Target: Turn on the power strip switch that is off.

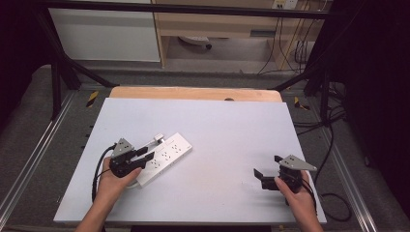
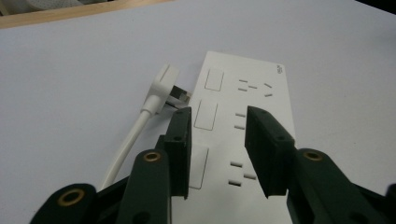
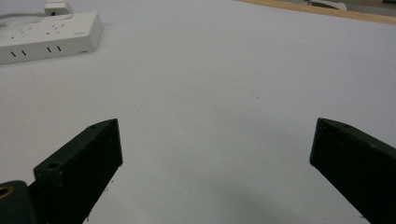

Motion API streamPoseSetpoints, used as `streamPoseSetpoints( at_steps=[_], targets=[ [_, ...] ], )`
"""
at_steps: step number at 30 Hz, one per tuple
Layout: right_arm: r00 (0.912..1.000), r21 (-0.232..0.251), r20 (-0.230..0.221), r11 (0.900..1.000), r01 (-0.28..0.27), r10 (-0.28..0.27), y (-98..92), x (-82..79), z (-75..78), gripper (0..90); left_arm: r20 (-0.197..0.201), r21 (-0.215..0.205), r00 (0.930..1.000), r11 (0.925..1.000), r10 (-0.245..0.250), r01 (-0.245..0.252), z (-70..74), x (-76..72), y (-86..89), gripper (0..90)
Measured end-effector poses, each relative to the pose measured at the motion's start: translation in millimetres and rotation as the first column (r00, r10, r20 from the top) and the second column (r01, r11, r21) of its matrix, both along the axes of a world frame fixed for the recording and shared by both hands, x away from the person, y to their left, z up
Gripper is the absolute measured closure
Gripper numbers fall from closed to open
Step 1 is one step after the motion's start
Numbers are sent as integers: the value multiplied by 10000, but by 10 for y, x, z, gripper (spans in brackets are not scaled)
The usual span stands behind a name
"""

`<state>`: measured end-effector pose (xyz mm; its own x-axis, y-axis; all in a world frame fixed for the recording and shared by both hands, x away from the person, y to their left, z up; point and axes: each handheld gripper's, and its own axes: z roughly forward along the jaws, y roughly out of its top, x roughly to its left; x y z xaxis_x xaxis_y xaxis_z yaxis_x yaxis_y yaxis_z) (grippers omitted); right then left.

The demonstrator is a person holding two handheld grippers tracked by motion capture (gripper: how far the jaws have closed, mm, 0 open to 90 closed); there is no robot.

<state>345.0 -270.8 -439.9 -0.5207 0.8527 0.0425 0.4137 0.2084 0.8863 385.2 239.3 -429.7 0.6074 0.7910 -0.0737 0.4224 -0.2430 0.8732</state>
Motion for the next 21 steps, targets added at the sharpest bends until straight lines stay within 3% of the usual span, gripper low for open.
streamPoseSetpoints(
  at_steps=[7, 14, 18, 21],
  targets=[
    [10000, 49, -36, 10000, 28, -28, -6, 2, -3, 29, 41, -3, 10000, 10000, -40, 40, -6, 1, -29, 489],
    [10000, 78, -15, 10000, 6, -6, 2, 4, -5, 29, 100, -263, 9999, 9996, 34, -32, 5, -2, -33, 394],
    [10000, 71, -13, 10000, -8, 8, -1, 4, -4, 29, 55, -333, 10000, 9994, 19, -17, 18, -7, -63, 250],
    [10000, 134, 10, 9999, 7, -7, -6, -5, 3, 28, 231, -454, 9997, 9989, -78, 88, 41, -20, -77, 115]
  ],
)
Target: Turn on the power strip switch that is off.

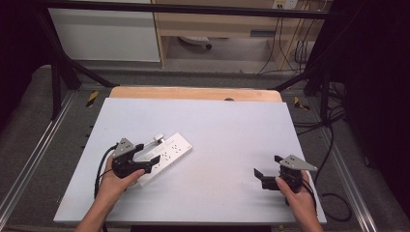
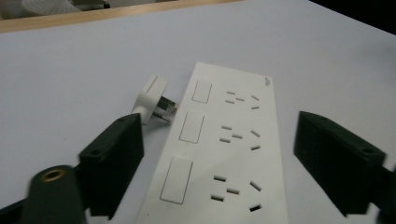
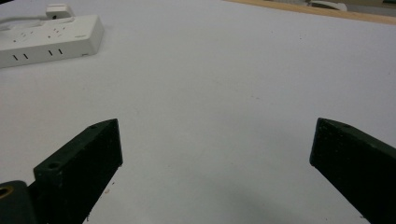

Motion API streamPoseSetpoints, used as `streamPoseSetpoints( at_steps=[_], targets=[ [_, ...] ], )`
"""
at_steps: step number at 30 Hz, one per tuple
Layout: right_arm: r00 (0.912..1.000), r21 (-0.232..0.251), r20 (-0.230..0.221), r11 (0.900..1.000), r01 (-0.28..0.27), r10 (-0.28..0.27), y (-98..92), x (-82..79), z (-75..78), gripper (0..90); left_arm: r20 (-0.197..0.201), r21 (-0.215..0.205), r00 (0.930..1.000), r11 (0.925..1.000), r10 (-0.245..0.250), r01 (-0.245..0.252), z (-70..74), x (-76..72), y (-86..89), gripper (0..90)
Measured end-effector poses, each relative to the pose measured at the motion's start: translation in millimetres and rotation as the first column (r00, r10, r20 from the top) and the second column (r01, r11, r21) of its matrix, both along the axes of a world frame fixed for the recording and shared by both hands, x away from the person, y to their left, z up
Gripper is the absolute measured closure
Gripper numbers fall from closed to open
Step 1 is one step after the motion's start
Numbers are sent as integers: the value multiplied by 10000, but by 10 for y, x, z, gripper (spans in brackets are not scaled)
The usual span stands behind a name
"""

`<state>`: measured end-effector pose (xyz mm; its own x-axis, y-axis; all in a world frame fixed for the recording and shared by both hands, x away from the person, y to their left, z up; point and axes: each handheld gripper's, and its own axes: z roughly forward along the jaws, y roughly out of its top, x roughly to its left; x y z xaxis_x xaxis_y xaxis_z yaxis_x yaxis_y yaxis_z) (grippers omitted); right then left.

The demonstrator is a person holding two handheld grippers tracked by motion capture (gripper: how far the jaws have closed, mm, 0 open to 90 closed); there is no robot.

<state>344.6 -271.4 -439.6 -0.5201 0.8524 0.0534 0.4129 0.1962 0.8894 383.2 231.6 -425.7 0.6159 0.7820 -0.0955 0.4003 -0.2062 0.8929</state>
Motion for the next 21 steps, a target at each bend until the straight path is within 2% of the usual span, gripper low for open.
streamPoseSetpoints(
  at_steps=[3, 6, 9, 21],
  targets=[
    [10000, 16, -14, 10000, 3, -3, -3, 2, -1, 28, 290, -167, 9996, 9999, 11, -6, 27, -14, -8, 52],
    [10000, -38, -20, 10000, -1, 1, 4, 7, -6, 28, 492, -373, 9987, 9993, 107, -89, 47, -25, -10, 53],
    [10000, -48, -39, 10000, -9, 9, 22, 1, -5, 28, 566, -532, 9984, 9986, 53, -23, 70, -39, -21, 56],
    [10000, -97, -24, 9999, -64, 63, 40, 2, -9, 28, 725, -630, 9973, 9979, -86, 132, 145, -103, -71, 58]
  ],
)
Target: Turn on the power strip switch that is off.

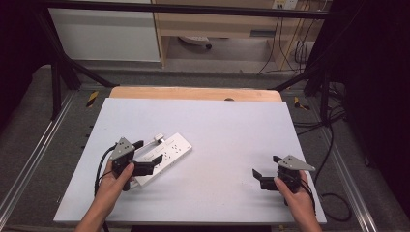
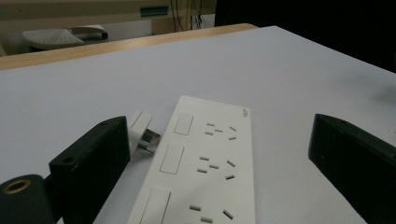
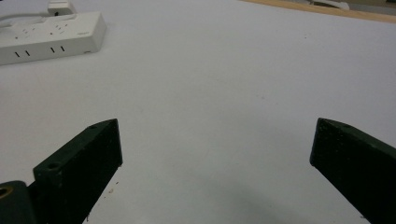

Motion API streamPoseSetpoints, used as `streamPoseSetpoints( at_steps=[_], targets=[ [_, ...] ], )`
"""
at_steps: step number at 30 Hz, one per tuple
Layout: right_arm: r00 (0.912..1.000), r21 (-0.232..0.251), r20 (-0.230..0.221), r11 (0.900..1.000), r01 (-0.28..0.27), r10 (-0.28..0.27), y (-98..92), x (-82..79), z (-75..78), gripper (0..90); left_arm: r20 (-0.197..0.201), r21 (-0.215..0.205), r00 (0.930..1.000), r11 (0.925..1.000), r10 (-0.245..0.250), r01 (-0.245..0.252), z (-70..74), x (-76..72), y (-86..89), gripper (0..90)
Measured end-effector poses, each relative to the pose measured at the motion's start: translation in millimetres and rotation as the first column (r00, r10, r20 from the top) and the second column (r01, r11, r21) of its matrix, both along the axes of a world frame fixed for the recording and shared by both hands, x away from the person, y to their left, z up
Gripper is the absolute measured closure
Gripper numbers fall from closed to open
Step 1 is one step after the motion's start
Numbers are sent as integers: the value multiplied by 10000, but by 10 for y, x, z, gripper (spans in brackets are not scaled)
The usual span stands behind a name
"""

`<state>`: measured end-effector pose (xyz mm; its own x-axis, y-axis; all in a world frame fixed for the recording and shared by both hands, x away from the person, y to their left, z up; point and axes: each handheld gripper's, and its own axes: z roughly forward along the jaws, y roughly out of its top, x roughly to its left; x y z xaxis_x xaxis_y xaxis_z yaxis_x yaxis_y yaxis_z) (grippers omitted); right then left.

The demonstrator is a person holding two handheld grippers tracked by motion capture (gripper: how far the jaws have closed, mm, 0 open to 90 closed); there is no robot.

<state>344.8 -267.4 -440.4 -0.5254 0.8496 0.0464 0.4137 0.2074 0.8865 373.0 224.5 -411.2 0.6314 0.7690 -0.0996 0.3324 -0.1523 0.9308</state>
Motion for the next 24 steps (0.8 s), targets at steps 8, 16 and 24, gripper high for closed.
streamPoseSetpoints(
  at_steps=[8, 16, 24],
  targets=[
    [10000, 11, 47, 10000, -21, 21, 2, -8, 8, 28, 107, -181, 9999, 9998, 10, -8, 115, -69, 30, 58],
    [9999, 20, 84, 9999, -110, 110, -9, -12, 11, 26, 84, -282, 9999, 9995, 149, -147, 235, -164, 134, 59],
    [9999, 29, 88, 10000, -49, 49, -14, -20, 19, 27, 70, -254, 9987, 9984, 499, -498, 313, -228, 288, 60]
  ],
)
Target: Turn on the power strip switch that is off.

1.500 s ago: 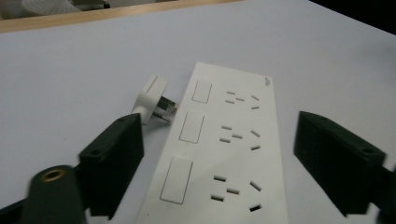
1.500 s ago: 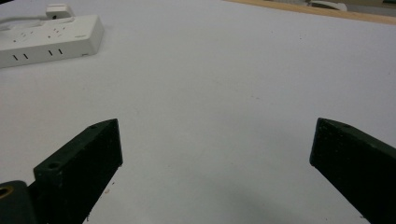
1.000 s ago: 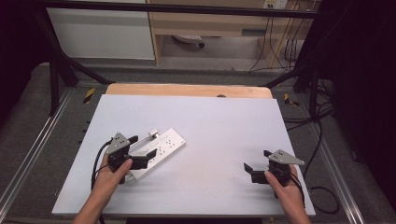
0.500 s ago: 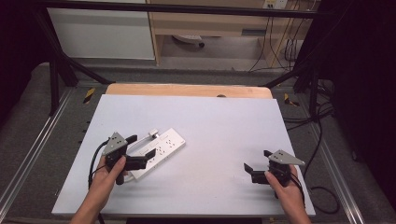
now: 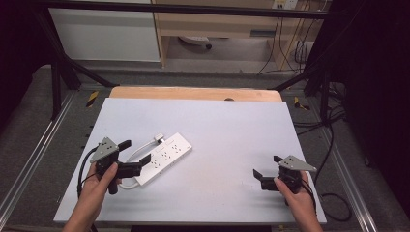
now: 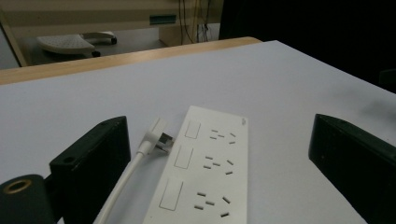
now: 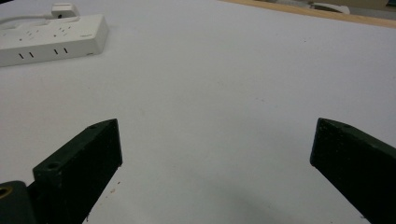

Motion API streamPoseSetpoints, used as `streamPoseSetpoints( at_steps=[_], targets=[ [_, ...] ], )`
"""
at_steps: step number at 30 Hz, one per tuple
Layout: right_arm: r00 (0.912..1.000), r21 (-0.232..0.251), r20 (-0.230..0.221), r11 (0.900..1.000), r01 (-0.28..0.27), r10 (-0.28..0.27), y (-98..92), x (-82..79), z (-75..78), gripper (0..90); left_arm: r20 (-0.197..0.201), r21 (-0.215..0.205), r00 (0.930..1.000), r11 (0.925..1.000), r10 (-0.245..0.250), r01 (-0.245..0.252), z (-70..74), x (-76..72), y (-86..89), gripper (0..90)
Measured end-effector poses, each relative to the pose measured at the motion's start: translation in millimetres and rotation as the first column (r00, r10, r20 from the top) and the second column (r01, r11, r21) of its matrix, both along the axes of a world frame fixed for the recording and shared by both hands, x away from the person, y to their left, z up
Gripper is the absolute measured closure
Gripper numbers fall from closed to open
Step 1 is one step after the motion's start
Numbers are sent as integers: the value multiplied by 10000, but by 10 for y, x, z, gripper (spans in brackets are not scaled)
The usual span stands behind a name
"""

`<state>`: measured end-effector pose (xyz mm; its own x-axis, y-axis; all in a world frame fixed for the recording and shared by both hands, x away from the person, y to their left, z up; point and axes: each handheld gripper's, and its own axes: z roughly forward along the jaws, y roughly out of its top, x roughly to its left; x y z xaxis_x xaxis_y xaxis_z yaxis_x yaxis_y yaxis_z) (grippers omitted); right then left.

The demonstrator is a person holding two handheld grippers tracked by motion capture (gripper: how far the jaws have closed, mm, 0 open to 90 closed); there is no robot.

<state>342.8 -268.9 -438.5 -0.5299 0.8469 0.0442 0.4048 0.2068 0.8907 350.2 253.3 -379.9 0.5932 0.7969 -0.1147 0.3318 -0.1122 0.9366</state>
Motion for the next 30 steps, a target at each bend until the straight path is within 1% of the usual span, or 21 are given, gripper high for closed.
streamPoseSetpoints(
  at_steps=[7, 10, 16, 20, 22, 25, 27, 30],
  targets=[
    [10000, 38, 58, 10000, 14, -14, -20, -2, 5, 27, 201, -31, 9994, 9996, 273, -273, 62, -83, 123, 60],
    [10000, 36, 88, 10000, 34, -34, -25, -3, 8, 27, 243, -150, 9991, 9993, 336, -333, 81, -144, 192, 60],
    [10000, 27, 47, 10000, 40, -41, -15, -4, 5, 28, 451, -363, 9973, 9978, 576, -559, 115, -302, 360, 58],
    [10000, 10, 36, 10000, 52, -52, -14, -4, 5, 27, 574, -433, 9961, 9970, 670, -645, 97, -393, 475, 57],
    [10000, -5, 38, 10000, 56, -56, -14, -3, 3, 27, 648, -483, 9950, 9962, 761, -731, 78, -412, 527, 55],
    [10000, 23, 66, 10000, 73, -73, -10, -6, 8, 27, 618, -534, 9931, 9939, 999, -966, 44, -412, 585, 55],
    [10000, 11, 84, 10000, 52, -52, -14, -11, 12, 27, 670, -515, 9921, 9934, 1057, -1023, 20, -411, 616, 57],
    [10000, 38, 42, 10000, 82, -82, -18, -10, 10, 27, 781, -285, 9915, 9943, 1043, -1024, -37, -419, 661, 59]
  ],
)
